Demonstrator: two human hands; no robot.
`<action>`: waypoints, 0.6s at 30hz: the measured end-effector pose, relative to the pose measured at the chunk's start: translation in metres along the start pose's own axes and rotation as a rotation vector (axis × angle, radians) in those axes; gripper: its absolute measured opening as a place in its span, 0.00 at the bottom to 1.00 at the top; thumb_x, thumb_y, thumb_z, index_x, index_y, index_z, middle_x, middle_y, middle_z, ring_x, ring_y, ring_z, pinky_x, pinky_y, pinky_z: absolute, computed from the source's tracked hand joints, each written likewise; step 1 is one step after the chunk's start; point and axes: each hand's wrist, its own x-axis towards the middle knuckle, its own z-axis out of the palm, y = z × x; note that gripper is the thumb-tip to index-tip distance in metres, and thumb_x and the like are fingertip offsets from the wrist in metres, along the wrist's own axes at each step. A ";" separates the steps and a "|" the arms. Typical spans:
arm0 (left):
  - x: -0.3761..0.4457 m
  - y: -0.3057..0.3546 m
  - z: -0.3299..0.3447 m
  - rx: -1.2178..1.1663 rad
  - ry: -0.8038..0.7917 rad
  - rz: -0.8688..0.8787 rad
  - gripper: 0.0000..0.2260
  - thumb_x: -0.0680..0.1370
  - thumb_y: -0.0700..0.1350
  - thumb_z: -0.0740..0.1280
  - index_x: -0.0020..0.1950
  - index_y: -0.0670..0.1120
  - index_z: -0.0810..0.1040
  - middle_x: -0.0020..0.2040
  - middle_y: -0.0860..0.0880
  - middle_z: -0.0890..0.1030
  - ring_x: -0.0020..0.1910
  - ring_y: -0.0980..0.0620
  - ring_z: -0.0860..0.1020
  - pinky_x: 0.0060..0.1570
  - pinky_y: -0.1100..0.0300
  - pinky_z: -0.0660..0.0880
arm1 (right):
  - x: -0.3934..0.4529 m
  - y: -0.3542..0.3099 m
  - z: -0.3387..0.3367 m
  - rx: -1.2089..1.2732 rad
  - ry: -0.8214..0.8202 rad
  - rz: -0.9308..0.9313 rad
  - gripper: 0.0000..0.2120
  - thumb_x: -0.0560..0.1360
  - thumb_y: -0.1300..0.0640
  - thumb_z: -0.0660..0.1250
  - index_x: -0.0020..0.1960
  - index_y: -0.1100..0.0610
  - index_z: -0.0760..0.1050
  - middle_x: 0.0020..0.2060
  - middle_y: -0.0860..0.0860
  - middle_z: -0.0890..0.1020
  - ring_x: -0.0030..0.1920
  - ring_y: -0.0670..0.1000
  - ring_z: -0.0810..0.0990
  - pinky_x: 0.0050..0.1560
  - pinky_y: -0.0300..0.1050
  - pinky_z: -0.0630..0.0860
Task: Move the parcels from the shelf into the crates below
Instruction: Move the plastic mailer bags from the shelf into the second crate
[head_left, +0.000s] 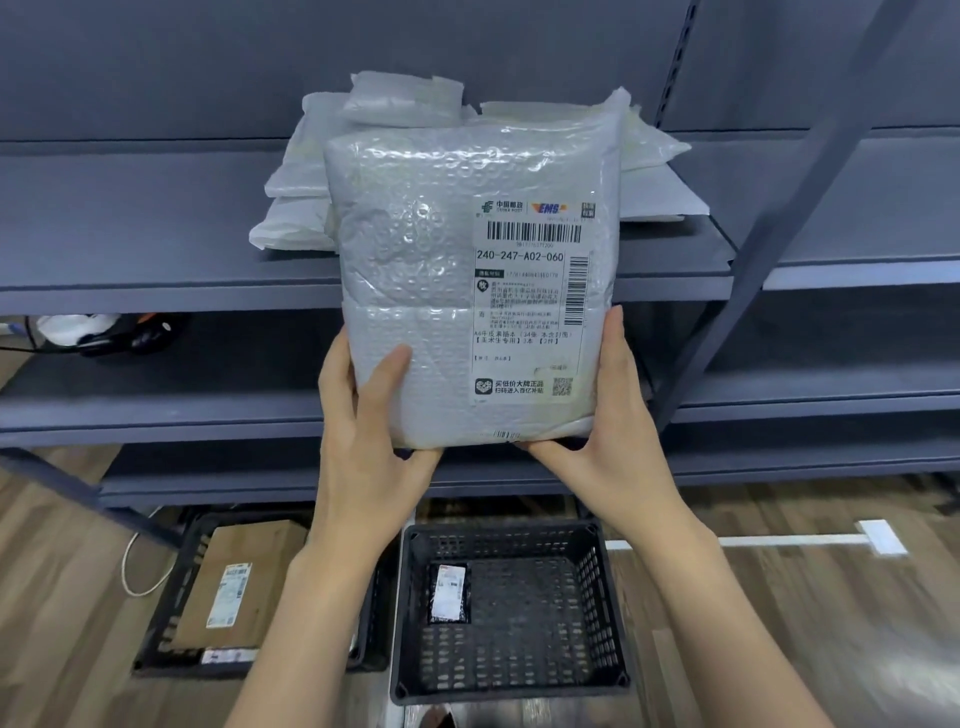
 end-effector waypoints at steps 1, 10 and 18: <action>-0.003 -0.001 0.002 -0.003 -0.008 -0.008 0.37 0.65 0.32 0.76 0.68 0.48 0.62 0.71 0.38 0.56 0.72 0.47 0.60 0.66 0.72 0.60 | -0.002 0.002 0.002 -0.004 -0.007 0.012 0.55 0.69 0.53 0.77 0.78 0.55 0.38 0.76 0.49 0.55 0.74 0.38 0.54 0.65 0.24 0.56; -0.038 -0.019 0.029 -0.015 -0.110 -0.103 0.41 0.65 0.33 0.77 0.70 0.51 0.59 0.70 0.42 0.56 0.69 0.48 0.62 0.64 0.73 0.61 | -0.028 0.035 0.018 -0.031 -0.082 0.133 0.53 0.70 0.53 0.75 0.78 0.54 0.39 0.76 0.47 0.55 0.74 0.39 0.54 0.68 0.27 0.56; -0.139 -0.041 0.071 -0.004 -0.452 -0.411 0.41 0.67 0.38 0.76 0.72 0.55 0.58 0.71 0.46 0.55 0.70 0.54 0.57 0.67 0.68 0.58 | -0.105 0.099 0.054 0.078 -0.283 0.422 0.52 0.69 0.50 0.76 0.78 0.54 0.43 0.75 0.47 0.59 0.74 0.46 0.59 0.69 0.50 0.67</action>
